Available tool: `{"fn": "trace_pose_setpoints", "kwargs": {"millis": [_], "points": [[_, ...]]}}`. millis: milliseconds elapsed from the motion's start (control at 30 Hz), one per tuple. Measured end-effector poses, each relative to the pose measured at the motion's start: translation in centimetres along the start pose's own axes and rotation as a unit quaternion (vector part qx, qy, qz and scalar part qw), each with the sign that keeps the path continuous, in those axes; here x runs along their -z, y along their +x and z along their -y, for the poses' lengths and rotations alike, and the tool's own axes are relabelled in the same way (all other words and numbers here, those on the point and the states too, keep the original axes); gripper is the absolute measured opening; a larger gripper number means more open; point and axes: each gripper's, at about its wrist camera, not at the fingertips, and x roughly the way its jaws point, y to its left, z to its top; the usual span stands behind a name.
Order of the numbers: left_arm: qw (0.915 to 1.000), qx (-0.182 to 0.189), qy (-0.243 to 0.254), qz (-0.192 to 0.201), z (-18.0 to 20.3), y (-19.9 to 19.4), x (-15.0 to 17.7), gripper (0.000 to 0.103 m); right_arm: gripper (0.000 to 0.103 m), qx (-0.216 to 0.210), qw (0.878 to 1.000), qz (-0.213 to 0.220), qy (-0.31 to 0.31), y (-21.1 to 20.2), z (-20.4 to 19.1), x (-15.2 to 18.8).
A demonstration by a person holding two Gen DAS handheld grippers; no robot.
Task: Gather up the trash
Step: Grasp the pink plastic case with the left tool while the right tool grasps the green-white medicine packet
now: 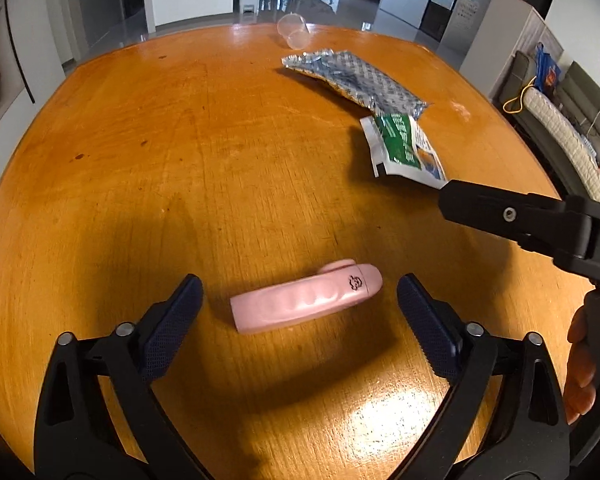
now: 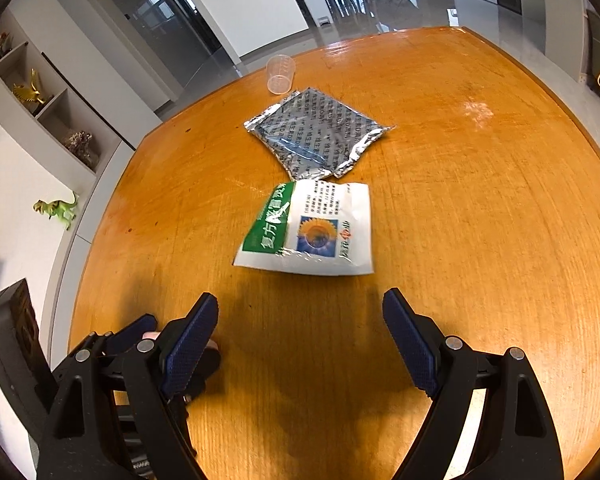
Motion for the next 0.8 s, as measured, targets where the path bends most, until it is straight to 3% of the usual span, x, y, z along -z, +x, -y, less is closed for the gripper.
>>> {"fn": "trace_pose_setpoints", "kwargs": {"millis": [33, 67, 100, 200, 367, 433, 500, 567, 600, 800], "points": [[1.0, -0.001, -0.003, 0.004, -0.1, -0.1, -0.1, 0.079, 0.085, 0.001, 1.0, 0.0, 0.0, 0.2, -0.3, -0.2], [0.9999, 0.002, -0.007, 0.008, -0.3, -0.2, -0.1, 0.067, 0.085, 0.003, 1.0, 0.0, -0.005, 0.5, -0.6, -0.5], [0.9999, 0.007, -0.011, 0.01, -0.6, -0.3, -0.1, 0.065, 0.085, 0.009, 1.0, -0.003, -0.011, 0.9, -1.1, -0.8], [0.9996, 0.024, -0.014, 0.01, -1.0, -0.5, 0.1, 0.065, 0.085, 0.038, 0.999, -0.005, -0.02, 2.2, -2.0, -1.9], [0.9946, 0.088, -0.055, 0.005, -3.1, -1.2, 0.7, 0.065, 0.086, 0.101, 0.994, -0.024, -0.043, 4.6, -3.0, -2.9], [0.9889, 0.121, -0.086, -0.002, -4.6, -1.5, 0.9, 0.065, 0.072, 0.124, 0.99, -0.025, -0.062, 4.7, -3.4, -2.8], [0.9816, 0.148, -0.121, -0.009, -5.9, -1.8, 1.4, 0.065, 0.062, 0.119, 0.99, -0.024, -0.068, 4.1, -3.7, -2.7], [0.976, 0.164, -0.143, -0.007, -6.9, -2.3, 1.9, 0.065, 0.036, 0.106, 0.991, -0.022, -0.072, 3.3, -3.9, -2.4], [0.9742, 0.168, -0.15, -0.005, -7.4, -2.6, 2.2, 0.065, 0.03, 0.1, 0.992, -0.025, -0.072, 2.9, -4.0, -2.2], [0.9683, 0.176, -0.178, 0.008, -8.7, -4.8, 4.1, 0.065, 0.026, 0.046, 0.996, -0.041, -0.061, 0.7, -4.0, -0.2]]}}
